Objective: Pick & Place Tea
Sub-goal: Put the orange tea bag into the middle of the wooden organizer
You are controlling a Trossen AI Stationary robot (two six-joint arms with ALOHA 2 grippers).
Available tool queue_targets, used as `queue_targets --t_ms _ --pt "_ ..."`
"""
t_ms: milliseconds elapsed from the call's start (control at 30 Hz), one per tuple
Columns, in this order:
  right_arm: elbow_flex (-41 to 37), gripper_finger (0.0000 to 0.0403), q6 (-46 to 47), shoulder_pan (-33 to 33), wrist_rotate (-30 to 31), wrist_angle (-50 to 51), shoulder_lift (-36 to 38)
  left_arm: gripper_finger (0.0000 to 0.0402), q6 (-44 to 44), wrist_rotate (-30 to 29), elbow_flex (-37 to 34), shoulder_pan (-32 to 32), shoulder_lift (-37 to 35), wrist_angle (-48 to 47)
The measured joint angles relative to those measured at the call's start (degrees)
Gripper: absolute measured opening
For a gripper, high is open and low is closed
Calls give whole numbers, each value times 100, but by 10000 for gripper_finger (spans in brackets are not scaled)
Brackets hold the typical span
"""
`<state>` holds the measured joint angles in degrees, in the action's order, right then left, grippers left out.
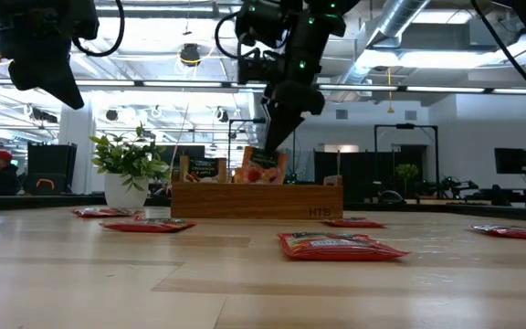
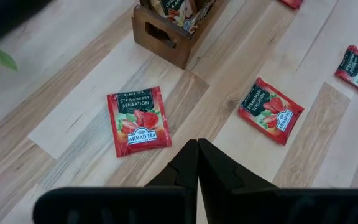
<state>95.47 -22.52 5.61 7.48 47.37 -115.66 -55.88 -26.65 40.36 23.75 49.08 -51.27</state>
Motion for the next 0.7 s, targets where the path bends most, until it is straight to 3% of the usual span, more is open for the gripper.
queue_targets --t_ms 567,700 --pt "-36 1 -194 -32 15 -224 -4 0 3 3 0 0 0 1" --pt "-36 18 -293 -22 3 -230 -4 0 4 4 0 0 0 0"
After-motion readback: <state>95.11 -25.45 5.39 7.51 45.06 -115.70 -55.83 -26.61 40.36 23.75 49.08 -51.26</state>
